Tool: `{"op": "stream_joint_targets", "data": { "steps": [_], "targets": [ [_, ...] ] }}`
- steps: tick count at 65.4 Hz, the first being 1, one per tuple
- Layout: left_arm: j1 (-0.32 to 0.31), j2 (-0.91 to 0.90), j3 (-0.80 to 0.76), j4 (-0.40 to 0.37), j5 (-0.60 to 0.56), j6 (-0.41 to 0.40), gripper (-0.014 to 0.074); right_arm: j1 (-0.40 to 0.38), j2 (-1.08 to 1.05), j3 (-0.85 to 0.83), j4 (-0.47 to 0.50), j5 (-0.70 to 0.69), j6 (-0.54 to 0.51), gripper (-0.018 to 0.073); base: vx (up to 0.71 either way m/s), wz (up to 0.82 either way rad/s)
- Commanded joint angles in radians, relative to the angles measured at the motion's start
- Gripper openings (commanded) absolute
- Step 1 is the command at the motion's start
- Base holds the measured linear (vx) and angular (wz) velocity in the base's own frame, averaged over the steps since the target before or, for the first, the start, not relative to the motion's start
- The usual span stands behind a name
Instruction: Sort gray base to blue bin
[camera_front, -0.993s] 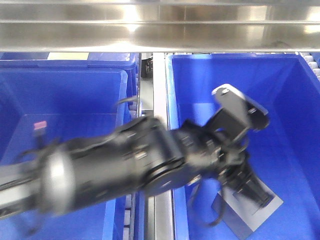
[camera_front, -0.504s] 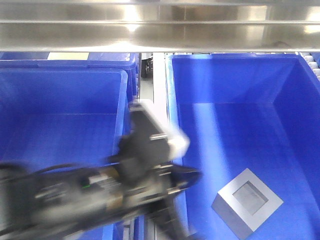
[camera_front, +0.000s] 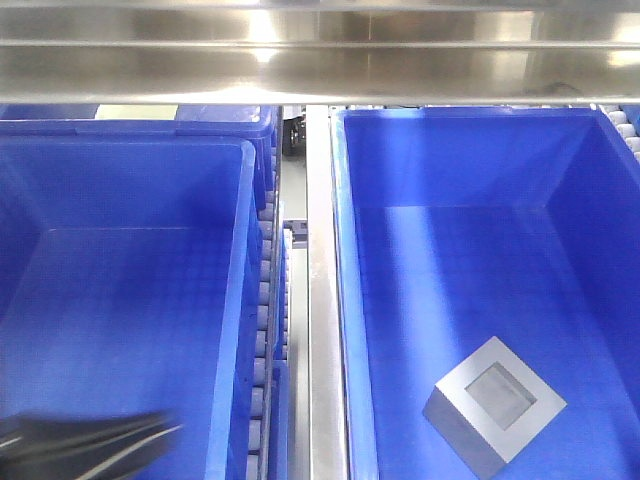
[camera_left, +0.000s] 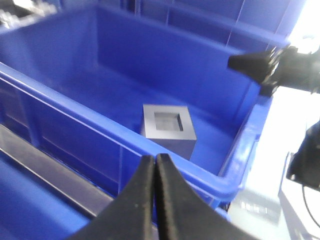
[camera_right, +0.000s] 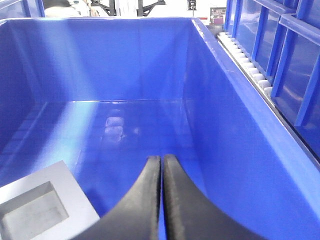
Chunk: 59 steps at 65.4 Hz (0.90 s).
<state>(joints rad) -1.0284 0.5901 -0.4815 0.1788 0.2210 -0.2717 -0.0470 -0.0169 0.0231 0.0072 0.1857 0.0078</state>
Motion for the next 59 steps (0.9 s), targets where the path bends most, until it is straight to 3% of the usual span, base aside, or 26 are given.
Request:
{"op": "stream_joint_targets", "data": {
  "steps": [1,23,59],
  "targets": [
    [-0.003,-0.126,0.026,-0.007,-0.030,-0.005,-0.0006,0.000,0.001,0.006,-0.007,-0.038,-0.008,-0.0005,0.00,0.00],
    [-0.003,-0.449,0.062,-0.041,0.196,-0.005,-0.0006,0.000,0.001,0.006,-0.007,-0.038,-0.008,-0.0005,0.00,0.00],
    [-0.003,-0.466,0.062,-0.039,0.204,-0.005,-0.0006,0.000,0.001,0.006,-0.007,-0.038,-0.008,-0.0005,0.00,0.00]
  ]
}}
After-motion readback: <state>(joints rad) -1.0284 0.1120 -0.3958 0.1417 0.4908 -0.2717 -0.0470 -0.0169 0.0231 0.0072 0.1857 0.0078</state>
